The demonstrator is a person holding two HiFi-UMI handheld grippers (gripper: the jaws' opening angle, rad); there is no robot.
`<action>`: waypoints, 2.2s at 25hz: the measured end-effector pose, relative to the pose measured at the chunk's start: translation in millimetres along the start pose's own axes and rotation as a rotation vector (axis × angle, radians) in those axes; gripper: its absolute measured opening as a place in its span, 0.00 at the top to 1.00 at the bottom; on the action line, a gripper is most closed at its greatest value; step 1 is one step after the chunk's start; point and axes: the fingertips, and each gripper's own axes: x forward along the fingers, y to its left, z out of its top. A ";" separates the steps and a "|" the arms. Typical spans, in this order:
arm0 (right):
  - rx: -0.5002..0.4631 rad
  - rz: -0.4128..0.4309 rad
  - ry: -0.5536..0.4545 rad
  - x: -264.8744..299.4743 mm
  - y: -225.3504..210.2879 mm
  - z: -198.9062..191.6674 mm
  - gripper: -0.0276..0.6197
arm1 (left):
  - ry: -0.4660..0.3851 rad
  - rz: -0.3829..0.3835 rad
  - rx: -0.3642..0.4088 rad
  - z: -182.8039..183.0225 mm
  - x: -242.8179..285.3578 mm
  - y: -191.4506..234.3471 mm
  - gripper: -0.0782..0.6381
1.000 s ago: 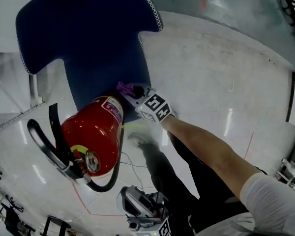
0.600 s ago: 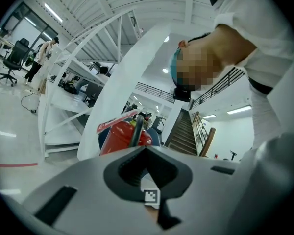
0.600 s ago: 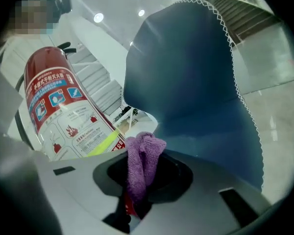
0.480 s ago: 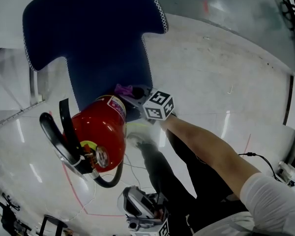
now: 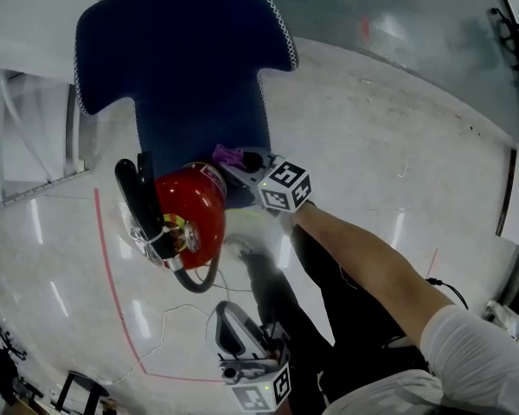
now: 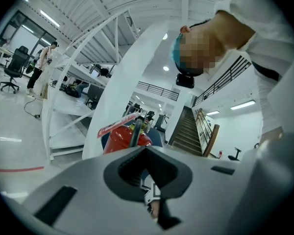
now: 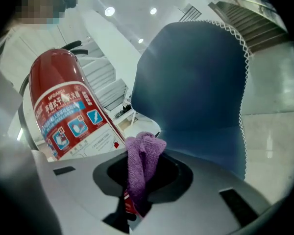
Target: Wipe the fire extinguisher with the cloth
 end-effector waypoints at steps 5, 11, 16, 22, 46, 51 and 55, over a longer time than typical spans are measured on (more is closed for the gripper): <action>0.002 0.010 -0.014 -17.5 12.4 25.2 0.84 | -0.005 0.007 0.012 16.0 -8.5 -2.3 0.88; 0.025 0.042 -0.048 -17.3 39.7 65.7 0.84 | 0.003 0.000 0.023 44.8 -8.4 -5.1 0.88; 0.058 0.057 -0.078 -17.8 59.9 106.3 0.84 | -0.008 -0.012 0.026 78.8 12.5 -11.5 0.88; 0.089 0.060 -0.139 -47.5 93.6 141.2 0.84 | -0.061 -0.042 0.044 116.8 0.4 -28.7 0.88; 0.072 -0.109 -0.331 -146.3 136.0 200.4 0.84 | 0.022 -0.200 0.163 115.4 33.3 -43.3 0.88; 0.094 -0.286 -0.364 -159.0 125.9 152.2 0.84 | 0.133 -0.324 0.209 58.7 51.2 -25.6 0.88; 0.177 -0.438 -0.379 -165.8 129.4 97.9 0.84 | 0.223 -0.465 0.268 32.6 45.6 -25.1 0.88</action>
